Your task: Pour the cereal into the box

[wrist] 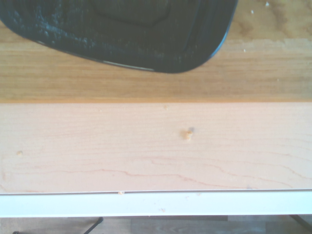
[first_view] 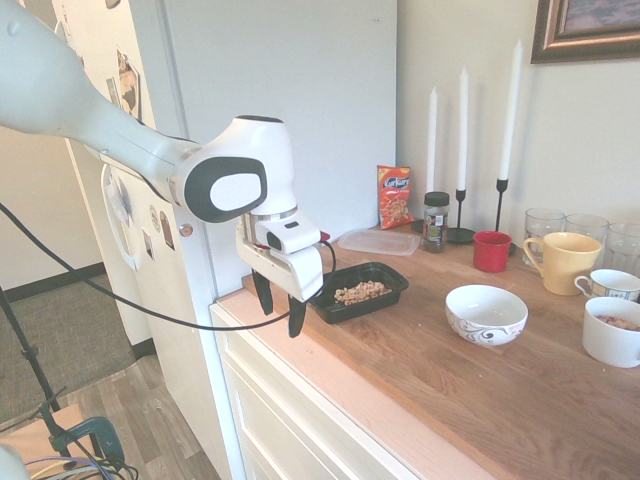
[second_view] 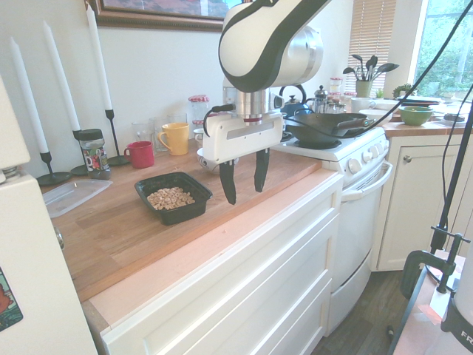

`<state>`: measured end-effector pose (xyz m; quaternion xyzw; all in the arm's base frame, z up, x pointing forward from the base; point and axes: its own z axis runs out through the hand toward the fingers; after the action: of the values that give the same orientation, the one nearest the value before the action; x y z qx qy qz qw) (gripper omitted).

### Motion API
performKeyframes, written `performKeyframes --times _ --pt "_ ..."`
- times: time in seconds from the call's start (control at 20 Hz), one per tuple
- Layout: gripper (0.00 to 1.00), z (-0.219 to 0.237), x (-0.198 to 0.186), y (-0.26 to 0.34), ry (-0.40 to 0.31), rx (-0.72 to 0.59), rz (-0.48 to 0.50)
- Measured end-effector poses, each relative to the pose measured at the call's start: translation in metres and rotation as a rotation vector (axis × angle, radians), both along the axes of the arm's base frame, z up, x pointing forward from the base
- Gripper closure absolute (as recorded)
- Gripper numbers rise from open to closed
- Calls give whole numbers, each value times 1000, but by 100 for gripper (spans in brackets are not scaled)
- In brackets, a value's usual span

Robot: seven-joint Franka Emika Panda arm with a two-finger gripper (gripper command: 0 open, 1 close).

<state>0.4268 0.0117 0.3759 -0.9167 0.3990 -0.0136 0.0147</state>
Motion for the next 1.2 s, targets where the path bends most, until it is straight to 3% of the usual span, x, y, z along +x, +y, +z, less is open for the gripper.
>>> performKeyframes --times 0.2,0.6,0.95,1.2 --pt "0 9 6 -6 -21 -22 8" --pt "0 87 72 -81 -111 -32 -41" --pt "0 125 129 -147 -74 -97 -53" --pt "0 104 168 -191 -40 -116 -86"
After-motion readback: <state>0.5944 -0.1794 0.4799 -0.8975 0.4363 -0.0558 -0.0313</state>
